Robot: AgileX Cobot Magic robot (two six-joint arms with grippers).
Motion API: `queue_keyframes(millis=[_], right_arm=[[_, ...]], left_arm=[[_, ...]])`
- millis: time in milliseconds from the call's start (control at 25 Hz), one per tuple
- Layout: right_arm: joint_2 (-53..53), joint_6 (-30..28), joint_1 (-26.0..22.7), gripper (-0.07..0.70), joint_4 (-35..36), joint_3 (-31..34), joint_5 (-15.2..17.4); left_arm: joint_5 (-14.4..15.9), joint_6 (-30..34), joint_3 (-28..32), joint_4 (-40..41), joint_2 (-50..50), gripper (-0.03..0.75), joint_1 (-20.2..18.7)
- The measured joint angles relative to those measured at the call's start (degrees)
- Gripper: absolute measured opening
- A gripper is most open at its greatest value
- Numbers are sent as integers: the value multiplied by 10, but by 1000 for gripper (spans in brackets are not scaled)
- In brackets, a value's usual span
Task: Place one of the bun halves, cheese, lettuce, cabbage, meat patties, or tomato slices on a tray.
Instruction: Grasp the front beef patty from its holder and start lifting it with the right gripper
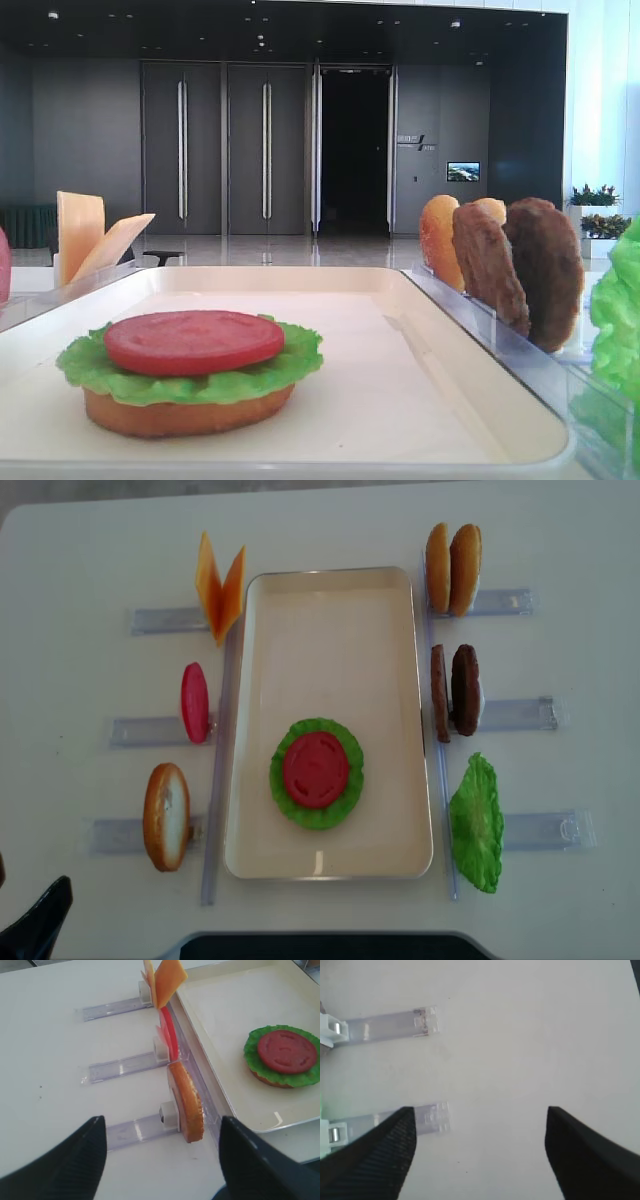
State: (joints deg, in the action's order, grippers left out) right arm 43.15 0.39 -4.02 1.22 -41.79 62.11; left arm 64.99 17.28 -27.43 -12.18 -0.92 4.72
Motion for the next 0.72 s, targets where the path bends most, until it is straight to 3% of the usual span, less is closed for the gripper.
queue_keyframes(millis=[400,720], right_arm=[[220,2,0,538,16,-120,-1],[291,1,0,538,16,-142,-17]], left_arm=[[0,0,0,0,0,535,0],[0,0,0,0,0,535,0]])
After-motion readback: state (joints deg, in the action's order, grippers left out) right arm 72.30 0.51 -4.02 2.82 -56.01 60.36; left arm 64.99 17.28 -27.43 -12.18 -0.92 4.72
